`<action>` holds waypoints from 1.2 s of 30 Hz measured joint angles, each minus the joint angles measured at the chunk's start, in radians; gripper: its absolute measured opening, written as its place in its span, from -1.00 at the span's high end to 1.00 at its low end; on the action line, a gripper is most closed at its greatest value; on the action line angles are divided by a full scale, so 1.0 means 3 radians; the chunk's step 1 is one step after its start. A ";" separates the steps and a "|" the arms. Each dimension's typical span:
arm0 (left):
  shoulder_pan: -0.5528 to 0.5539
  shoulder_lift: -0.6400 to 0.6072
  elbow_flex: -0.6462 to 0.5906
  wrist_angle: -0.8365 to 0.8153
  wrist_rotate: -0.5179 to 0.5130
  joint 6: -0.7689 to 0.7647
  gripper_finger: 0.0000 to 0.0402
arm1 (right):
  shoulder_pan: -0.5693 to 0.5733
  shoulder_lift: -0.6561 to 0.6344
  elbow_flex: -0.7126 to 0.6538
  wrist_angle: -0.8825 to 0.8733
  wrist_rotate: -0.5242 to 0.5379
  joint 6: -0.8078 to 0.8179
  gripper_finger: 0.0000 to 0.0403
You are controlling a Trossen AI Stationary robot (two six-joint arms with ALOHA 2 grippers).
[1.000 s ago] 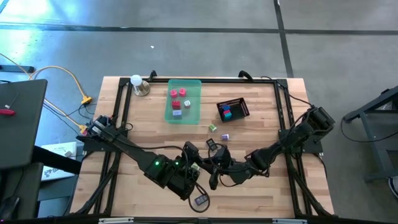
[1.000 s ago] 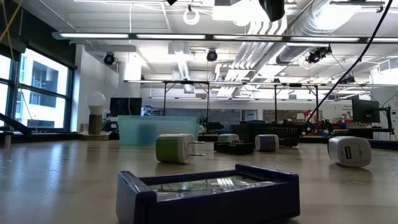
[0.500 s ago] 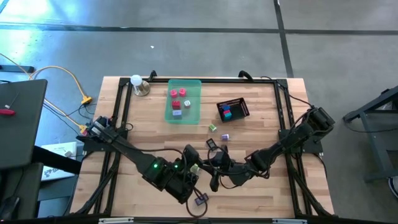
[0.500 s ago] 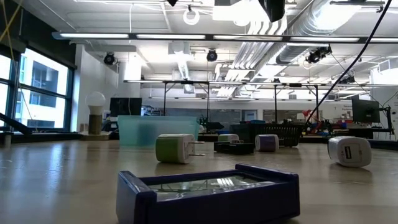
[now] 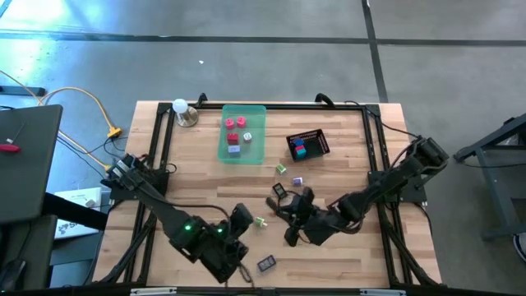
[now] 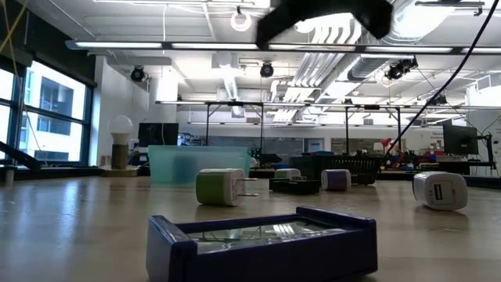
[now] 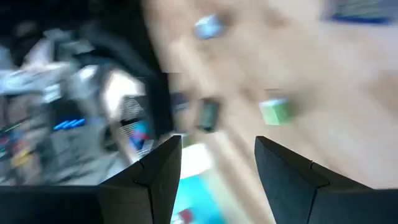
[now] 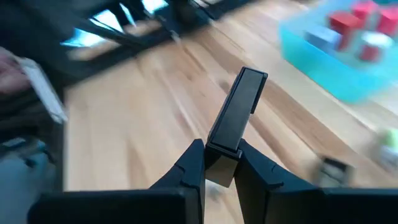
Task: Pick & Place Office items
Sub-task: Put the bottom black digital clock into the black bin
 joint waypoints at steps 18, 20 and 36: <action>0.0323 -0.0806 -0.0571 -0.0718 0.1454 -0.1252 0.04 | -0.0588 -0.0687 0.0234 -0.2502 -0.0857 0.0411 0.77; 0.0382 -0.0984 -0.0804 -0.0530 0.1683 -0.1122 0.04 | -0.0725 -0.0687 0.0319 -0.2730 -0.0857 0.0254 0.77; 0.1187 -0.2302 -0.2751 0.0864 0.1954 -0.0885 0.04 | -0.1510 -0.0684 0.0636 -0.3234 -0.0571 -0.3263 0.77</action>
